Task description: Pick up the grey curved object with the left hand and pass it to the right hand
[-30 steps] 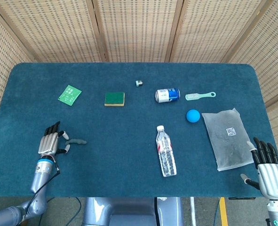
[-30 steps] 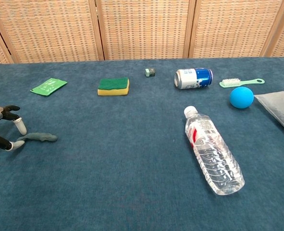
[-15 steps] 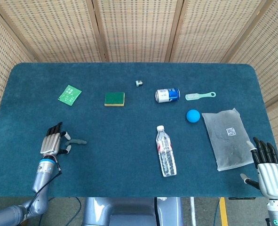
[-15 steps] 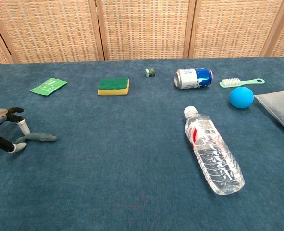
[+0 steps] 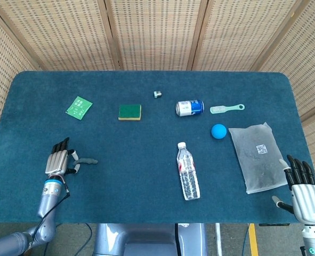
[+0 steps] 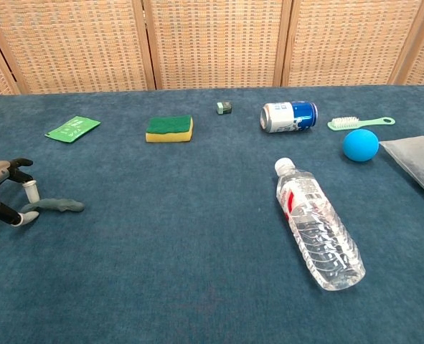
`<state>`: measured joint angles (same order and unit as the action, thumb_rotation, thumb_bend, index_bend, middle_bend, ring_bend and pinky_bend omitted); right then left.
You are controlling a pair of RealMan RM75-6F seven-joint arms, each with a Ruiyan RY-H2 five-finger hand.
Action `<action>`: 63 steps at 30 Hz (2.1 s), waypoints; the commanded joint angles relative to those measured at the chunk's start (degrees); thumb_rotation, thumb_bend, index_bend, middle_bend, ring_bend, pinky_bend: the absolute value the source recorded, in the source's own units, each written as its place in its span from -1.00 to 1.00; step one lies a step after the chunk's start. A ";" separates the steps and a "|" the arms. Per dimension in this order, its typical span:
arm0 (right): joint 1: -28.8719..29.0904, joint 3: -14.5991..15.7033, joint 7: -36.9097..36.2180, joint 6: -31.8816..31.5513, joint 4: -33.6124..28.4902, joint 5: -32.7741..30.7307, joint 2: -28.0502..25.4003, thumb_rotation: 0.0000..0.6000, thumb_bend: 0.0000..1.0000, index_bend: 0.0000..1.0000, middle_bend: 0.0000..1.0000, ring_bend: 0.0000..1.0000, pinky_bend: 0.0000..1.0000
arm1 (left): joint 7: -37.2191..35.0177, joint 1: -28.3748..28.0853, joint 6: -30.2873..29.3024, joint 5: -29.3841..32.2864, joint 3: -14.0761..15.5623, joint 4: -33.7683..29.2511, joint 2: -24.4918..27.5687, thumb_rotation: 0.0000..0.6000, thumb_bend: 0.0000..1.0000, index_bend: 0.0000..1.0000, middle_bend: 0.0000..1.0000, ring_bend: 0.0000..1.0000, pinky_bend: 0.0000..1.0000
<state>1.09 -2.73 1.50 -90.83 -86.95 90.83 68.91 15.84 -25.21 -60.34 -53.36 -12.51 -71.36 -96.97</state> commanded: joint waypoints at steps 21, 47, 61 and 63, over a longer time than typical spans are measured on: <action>0.40 0.12 0.75 0.66 -0.11 -0.03 0.44 1.00 -1.00 -1.00 -1.00 -1.00 -1.00 | -22.75 1.54 5.96 -6.95 -2.56 -7.43 6.73 1.00 0.18 0.52 -1.00 -1.00 -1.00; 16.93 -7.10 -11.86 13.76 -9.09 2.61 -3.82 1.00 -1.00 -0.31 -1.00 -1.00 -1.00 | -58.33 -13.58 21.56 -19.07 -8.34 -10.01 5.34 1.00 0.18 0.54 -1.00 -1.00 -1.00; 28.85 -12.47 -8.50 28.67 -18.55 -7.43 -3.22 1.00 -0.70 -0.22 -1.00 -1.00 -1.00 | -45.58 -23.93 20.42 -5.51 -12.42 -7.68 -7.02 1.00 0.18 0.54 -1.00 -1.00 -1.00; 29.78 -13.01 -7.22 29.29 -19.07 -8.51 -2.85 1.00 -0.63 -0.20 -1.00 -1.00 -1.00 | -44.94 -24.52 20.16 -4.47 -12.74 -7.31 -7.92 1.00 0.18 0.54 -1.00 -1.00 -1.00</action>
<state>30.27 -15.18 -6.55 -62.15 -105.46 83.02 65.67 -29.66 -49.08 -39.85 -58.60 -24.77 -79.15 -104.14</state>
